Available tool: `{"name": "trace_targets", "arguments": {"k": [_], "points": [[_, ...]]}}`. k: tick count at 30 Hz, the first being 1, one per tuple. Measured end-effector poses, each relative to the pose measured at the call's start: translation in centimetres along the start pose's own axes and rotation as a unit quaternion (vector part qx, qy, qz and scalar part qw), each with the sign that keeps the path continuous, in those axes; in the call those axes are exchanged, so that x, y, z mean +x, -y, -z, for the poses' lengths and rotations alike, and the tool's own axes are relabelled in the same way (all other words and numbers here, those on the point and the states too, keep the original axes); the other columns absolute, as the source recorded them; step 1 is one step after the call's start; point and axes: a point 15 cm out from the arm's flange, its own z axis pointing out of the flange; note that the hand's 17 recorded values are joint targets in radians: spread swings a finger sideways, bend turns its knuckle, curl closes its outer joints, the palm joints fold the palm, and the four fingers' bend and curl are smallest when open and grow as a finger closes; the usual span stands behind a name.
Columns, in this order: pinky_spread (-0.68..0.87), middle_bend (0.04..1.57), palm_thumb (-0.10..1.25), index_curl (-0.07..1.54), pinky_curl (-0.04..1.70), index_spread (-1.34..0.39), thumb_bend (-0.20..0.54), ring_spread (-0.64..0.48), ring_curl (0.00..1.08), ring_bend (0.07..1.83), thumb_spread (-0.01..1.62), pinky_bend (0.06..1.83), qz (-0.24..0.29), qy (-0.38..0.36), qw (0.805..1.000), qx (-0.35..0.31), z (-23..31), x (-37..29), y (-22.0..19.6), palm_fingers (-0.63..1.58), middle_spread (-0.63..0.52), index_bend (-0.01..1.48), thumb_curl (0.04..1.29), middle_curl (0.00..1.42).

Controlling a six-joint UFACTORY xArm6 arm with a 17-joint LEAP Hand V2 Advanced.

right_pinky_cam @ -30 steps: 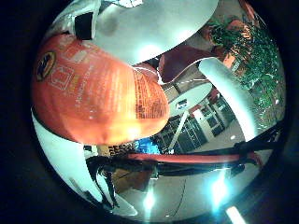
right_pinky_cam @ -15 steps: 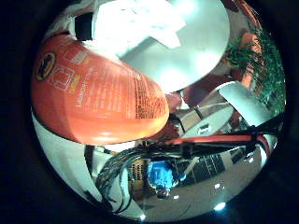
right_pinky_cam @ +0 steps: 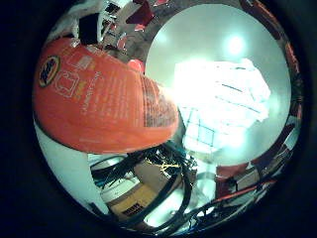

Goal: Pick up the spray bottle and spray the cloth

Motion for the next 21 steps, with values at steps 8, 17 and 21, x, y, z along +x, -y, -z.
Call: {"name": "trace_targets", "arguments": {"k": [8, 17, 21], "points": [[-0.21, 1.36, 1.04, 0.72, 1.24, -0.20, -0.013, -0.15, 0.58, 1.47, 0.98, 1.04, 0.064, 0.010, 0.997, 0.031, -4.7, 4.3, 0.3, 1.20, -0.09, 1.14, 0.77, 0.59], [-0.21, 1.36, 1.02, 0.72, 1.24, -0.20, -0.017, -0.15, 0.58, 1.47, 0.95, 1.03, 0.135, -0.063, 0.987, 0.059, -7.3, 10.8, 1.9, 1.20, -0.07, 1.15, 0.79, 0.59], [-0.21, 1.36, 1.02, 0.72, 1.24, -0.20, -0.015, -0.15, 0.58, 1.47, 0.94, 1.02, 0.127, -0.067, 0.988, 0.049, -8.2, 12.9, 1.9, 1.20, -0.07, 1.15, 0.79, 0.59]]}}
